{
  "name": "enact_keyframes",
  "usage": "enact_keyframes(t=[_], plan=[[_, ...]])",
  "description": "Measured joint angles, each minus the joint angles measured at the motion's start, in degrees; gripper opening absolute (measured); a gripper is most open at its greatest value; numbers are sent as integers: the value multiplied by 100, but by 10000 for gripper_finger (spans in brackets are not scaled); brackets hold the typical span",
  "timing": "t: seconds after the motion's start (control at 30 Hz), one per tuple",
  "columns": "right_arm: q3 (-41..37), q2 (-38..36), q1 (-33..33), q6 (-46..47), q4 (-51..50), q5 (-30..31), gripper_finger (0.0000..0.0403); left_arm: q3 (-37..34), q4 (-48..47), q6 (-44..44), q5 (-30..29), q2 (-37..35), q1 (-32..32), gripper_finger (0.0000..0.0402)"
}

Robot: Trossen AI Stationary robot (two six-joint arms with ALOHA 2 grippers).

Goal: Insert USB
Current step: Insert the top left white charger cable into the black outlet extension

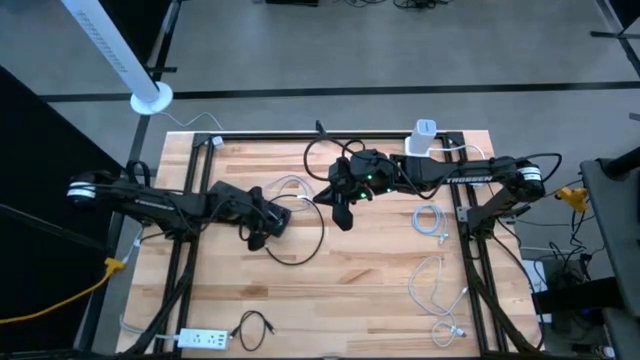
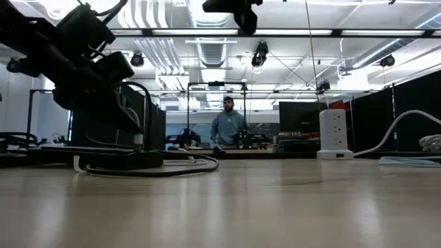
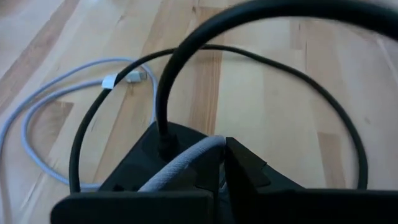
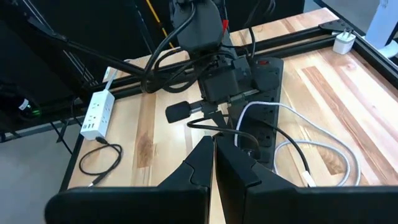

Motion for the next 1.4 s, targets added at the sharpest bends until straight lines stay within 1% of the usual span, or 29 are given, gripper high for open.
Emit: enact_keyframes(t=[0.07, 0.33, 0.63, 0.93, 1.07, 1.17, 1.27, 1.4], plan=[[0, 0, 2, -13, -4, -2, 0, 1, 34, -1, -85, 23, 0, 0], [0, 0, 2, -17, -2, -6, 0, 0, -13, 62, -121, -105, 0, 0], [0, 0, 2, -17, -4, -19, 0, 1, -178, 1001, -134, -121, 35, 0], [-4, 0, 2, -15, -2, -17, 0, 1, -291, 1241, -132, -198, 66, 0], [-4, 0, 2, -13, -6, -17, 0, 1, -338, 1503, -132, -311, 72, 0], [-4, 0, 17, -13, -4, -17, 0, 0, -395, 1546, -132, -427, 102, 0], [-4, 0, 41, 2, -4, -17, 0, 21, -564, 1549, -132, -565, 136, 0], [-4, 2, 51, -7, -3, -17, 0, 332, -1257, 1743, -126, -570, 149, 0]])
